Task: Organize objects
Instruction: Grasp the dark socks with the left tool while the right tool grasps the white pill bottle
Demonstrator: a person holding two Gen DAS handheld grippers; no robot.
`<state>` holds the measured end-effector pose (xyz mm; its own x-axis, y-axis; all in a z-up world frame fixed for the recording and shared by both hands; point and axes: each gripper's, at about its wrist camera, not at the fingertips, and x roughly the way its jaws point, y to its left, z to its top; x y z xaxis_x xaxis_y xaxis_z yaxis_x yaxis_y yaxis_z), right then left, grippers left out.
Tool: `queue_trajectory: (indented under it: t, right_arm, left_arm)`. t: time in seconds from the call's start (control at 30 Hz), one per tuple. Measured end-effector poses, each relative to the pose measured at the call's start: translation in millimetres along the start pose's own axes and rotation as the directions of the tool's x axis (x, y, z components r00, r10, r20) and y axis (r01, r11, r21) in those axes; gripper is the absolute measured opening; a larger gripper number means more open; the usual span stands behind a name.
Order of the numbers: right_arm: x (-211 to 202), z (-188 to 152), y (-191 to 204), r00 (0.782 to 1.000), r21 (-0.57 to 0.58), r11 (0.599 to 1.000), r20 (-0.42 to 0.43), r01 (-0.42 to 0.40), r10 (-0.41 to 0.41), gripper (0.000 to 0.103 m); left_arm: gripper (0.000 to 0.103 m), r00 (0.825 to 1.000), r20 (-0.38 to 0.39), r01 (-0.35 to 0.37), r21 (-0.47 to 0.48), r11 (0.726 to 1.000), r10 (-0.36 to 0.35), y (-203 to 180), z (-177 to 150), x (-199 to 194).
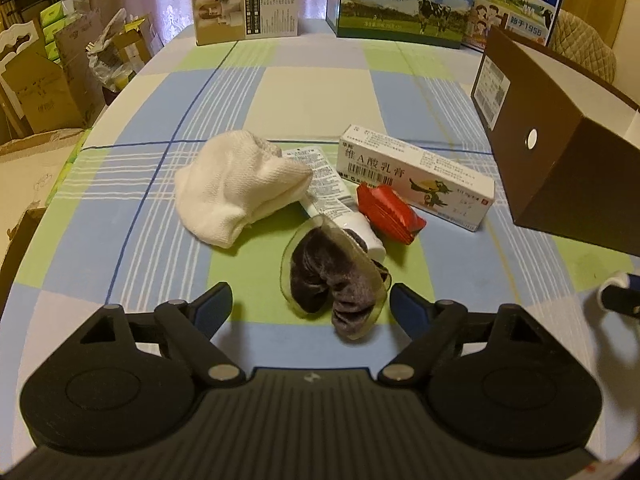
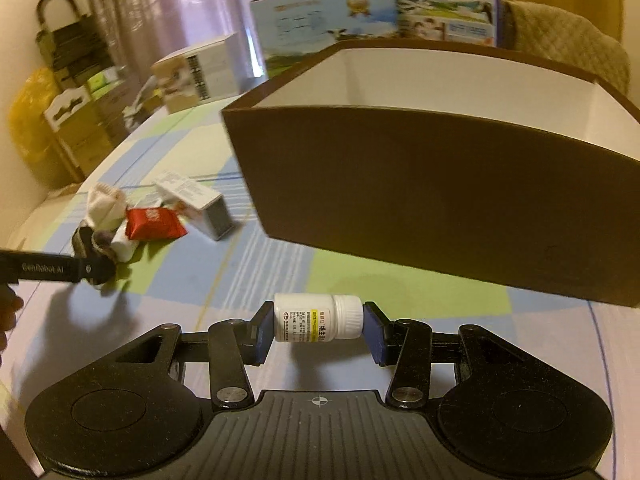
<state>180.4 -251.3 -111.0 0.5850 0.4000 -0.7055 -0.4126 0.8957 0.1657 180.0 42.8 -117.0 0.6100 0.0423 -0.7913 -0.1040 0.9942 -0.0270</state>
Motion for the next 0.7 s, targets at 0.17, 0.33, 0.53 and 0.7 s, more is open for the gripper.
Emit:
queue_trajectory:
  t: [0.17, 0.33, 0.53, 0.7]
  right_arm:
    - [-10, 2, -4, 1.000, 0.010, 1.000, 0.021, -0.009, 0.009, 0.043]
    - [-16, -2, -5, 1.000, 0.014, 1.000, 0.015, -0.011, 0.011, 0.043]
    - [-19, -5, -1, 1.000, 0.016, 1.000, 0.006, -0.026, 0.026, 0.043]
    - [-32, -5, 2, 0.999, 0.010, 0.999, 0.030, -0.034, 0.033, 0.043]
  left_arm:
    - [0.065, 1.000, 0.009, 0.026, 0.010, 1.000, -0.026, -4, 3, 4]
    - [0.033, 0.999, 0.001, 0.035, 0.018, 0.999, -0.035, -5, -2, 5]
    - [0.017, 1.000, -0.012, -0.004, 0.038, 0.999, 0.004, -8, -15, -7]
    - [0.016, 1.000, -0.017, 0.020, 0.026, 0.999, -0.019, -11, -14, -22]
